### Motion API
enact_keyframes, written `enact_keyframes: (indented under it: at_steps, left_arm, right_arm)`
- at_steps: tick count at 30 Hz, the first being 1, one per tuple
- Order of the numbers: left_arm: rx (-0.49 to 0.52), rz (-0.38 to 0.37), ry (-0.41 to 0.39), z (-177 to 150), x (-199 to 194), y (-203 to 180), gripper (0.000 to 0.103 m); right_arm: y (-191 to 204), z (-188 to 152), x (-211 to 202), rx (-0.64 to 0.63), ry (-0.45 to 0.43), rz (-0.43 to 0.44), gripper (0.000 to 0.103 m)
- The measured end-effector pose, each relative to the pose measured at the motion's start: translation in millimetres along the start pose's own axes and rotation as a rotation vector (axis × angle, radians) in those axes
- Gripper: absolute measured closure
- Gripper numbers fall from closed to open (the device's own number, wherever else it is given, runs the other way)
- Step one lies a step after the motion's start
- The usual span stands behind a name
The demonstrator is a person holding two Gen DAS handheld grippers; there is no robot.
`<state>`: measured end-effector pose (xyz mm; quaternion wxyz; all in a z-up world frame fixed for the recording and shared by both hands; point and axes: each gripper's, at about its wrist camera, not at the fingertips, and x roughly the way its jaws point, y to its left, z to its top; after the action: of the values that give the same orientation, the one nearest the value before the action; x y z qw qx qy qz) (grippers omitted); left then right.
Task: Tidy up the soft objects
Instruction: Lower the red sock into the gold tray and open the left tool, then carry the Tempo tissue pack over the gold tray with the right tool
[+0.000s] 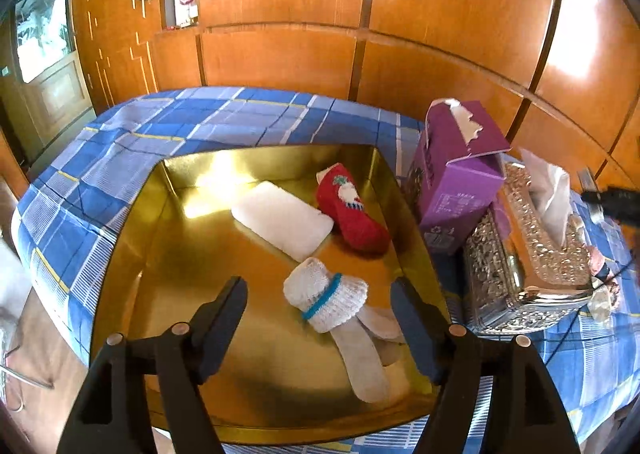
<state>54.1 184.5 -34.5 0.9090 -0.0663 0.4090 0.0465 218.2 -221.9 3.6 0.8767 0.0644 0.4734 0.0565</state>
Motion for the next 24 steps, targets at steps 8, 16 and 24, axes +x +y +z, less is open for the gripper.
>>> enact_keyframes:
  at_steps: [8, 16, 24]
  left_arm:
    - [0.000, -0.007, -0.033, -1, -16, 3, 0.027]
    - [-0.012, 0.008, -0.046, -7, -25, 12, 0.026]
    - [-0.068, 0.033, -0.042, -14, -24, 35, 0.026]
  right_arm:
    - [103, 21, -27, -0.191, -0.043, 0.129, 0.050]
    - [191, -3, -39, -0.312, 0.026, 0.349, 0.050]
    - [256, -51, -29, -0.427, 0.096, 0.448, 0.050]
